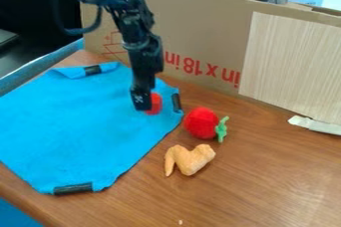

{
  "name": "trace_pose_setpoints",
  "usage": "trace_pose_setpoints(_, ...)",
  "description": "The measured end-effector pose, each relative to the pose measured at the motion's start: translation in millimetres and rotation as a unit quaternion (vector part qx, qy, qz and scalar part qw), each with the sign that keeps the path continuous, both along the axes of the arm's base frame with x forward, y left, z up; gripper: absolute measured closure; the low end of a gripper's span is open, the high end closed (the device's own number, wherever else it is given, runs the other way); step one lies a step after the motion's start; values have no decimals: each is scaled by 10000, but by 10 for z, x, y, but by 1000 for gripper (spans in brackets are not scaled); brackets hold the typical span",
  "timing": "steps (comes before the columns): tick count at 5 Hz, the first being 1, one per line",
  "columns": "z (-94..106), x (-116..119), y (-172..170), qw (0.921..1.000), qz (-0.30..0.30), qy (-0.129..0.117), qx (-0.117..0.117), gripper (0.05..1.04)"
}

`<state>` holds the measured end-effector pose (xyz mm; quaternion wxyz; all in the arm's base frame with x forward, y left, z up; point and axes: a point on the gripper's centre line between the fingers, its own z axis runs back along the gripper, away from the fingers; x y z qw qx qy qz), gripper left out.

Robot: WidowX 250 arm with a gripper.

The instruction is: Put the red hexagonal object on the top right edge of the cloth

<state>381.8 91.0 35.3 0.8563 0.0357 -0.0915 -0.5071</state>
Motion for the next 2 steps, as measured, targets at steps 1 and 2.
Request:
trace_pose_setpoints(1,343,-172,196,9991,50,-279,-313,83)
trace_pose_setpoints(2,615,-398,448,9986,228,-294,-373,83)
